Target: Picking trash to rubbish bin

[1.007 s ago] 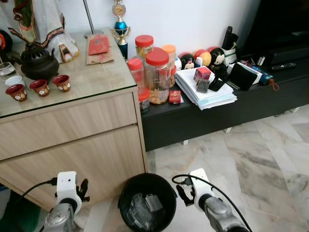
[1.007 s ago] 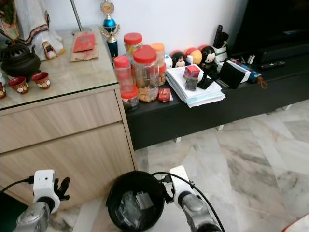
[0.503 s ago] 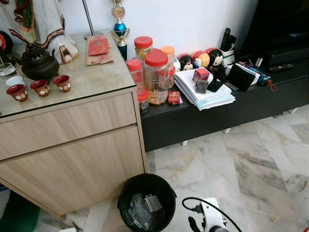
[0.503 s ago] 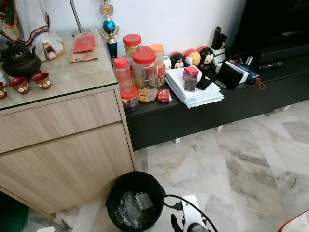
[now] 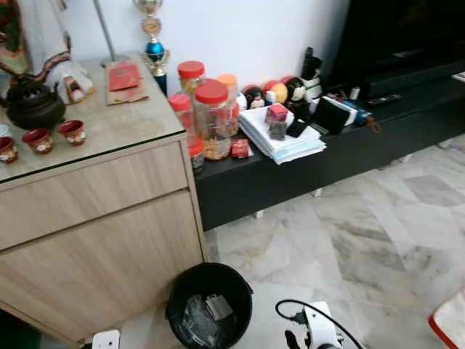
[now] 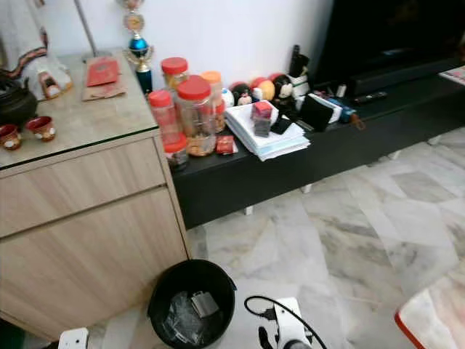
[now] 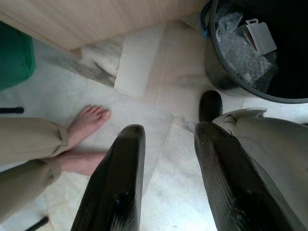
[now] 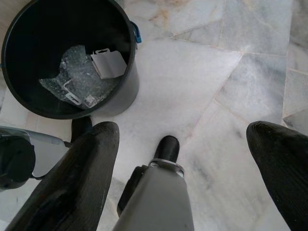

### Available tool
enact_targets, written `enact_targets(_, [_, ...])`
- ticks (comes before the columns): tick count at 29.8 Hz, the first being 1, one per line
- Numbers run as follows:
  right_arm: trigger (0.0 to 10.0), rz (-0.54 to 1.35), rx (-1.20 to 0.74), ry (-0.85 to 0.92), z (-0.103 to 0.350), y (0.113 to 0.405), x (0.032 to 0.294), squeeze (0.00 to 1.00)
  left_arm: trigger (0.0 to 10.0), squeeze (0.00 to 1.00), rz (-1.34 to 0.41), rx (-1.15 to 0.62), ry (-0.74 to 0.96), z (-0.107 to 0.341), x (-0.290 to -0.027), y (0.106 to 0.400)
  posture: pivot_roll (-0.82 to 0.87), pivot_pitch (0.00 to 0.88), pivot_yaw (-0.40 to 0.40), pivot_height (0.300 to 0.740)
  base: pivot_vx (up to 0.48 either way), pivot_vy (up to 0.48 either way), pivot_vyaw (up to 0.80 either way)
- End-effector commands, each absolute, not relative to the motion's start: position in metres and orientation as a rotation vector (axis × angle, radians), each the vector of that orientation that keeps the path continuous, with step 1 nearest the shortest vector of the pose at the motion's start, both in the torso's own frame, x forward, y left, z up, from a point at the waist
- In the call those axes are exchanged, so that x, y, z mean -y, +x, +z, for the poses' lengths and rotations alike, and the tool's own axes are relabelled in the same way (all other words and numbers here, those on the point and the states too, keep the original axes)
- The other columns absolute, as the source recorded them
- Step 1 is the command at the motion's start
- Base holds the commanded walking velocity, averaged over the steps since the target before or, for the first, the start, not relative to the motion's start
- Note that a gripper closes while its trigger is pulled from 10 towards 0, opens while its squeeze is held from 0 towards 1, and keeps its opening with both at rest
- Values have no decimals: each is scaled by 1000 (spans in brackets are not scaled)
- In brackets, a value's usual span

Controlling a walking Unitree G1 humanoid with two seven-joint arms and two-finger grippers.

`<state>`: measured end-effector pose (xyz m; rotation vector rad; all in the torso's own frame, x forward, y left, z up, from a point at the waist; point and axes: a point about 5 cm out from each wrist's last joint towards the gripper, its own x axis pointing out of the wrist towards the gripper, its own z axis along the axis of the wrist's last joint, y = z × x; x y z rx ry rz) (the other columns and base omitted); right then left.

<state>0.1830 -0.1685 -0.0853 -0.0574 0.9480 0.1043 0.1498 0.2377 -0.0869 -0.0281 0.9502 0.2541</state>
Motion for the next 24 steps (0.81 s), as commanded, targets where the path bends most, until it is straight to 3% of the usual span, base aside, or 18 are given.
enact_targets(1, [10000,97,-944,-42,-85,185,166,0,10000,0,254,-967,-8,-88,-243,144,27,4,44,740,-262,0,0])
enact_targets(24, [10000,107,-928,-34,-83,189,161,0,10000,0,263,-966,-9,-88,-245,142,40,0,46,740,-307,0,0])
